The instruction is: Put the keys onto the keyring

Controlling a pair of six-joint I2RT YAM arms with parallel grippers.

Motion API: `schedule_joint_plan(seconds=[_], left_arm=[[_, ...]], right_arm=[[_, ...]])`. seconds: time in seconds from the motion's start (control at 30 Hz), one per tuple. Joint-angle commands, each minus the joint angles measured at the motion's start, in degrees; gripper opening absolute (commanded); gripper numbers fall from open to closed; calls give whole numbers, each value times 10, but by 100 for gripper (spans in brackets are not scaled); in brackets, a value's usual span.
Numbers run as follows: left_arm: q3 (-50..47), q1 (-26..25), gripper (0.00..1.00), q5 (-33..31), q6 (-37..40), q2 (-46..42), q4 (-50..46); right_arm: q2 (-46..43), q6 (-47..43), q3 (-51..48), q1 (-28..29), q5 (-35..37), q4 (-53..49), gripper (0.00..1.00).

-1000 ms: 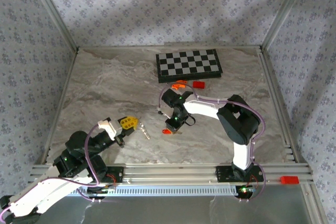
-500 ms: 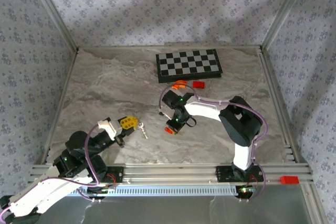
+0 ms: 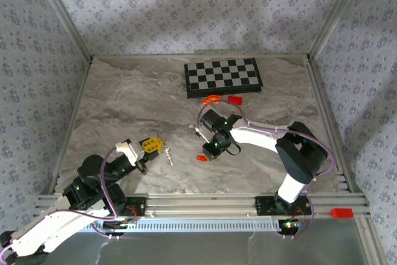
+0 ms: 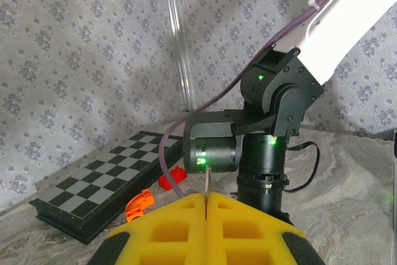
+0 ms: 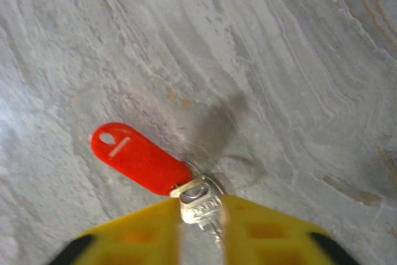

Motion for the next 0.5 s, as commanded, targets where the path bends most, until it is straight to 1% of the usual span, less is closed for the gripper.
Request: schedule_joint_plan(seconds=[0.0, 0.07, 0.17, 0.27, 0.4, 0.47], left_arm=[[2, -3, 0, 1, -5, 2, 29], [2, -3, 0, 3, -6, 0, 29], [2, -3, 0, 4, -8, -5, 26], [1, -3, 0, 3, -7, -11, 24], [-2, -3, 0, 6, -8, -11, 27], [-4, -3, 0, 7, -8, -12, 29]], right_arm=[[-9, 20, 13, 5, -14, 7, 40], [0, 21, 25, 4, -14, 5, 46], [22, 13, 43, 5, -9, -5, 46], [44, -9, 63, 6, -1, -37, 44], [49, -24, 65, -5, -25, -57, 38], [48, -29, 65, -12, -29, -64, 37]])
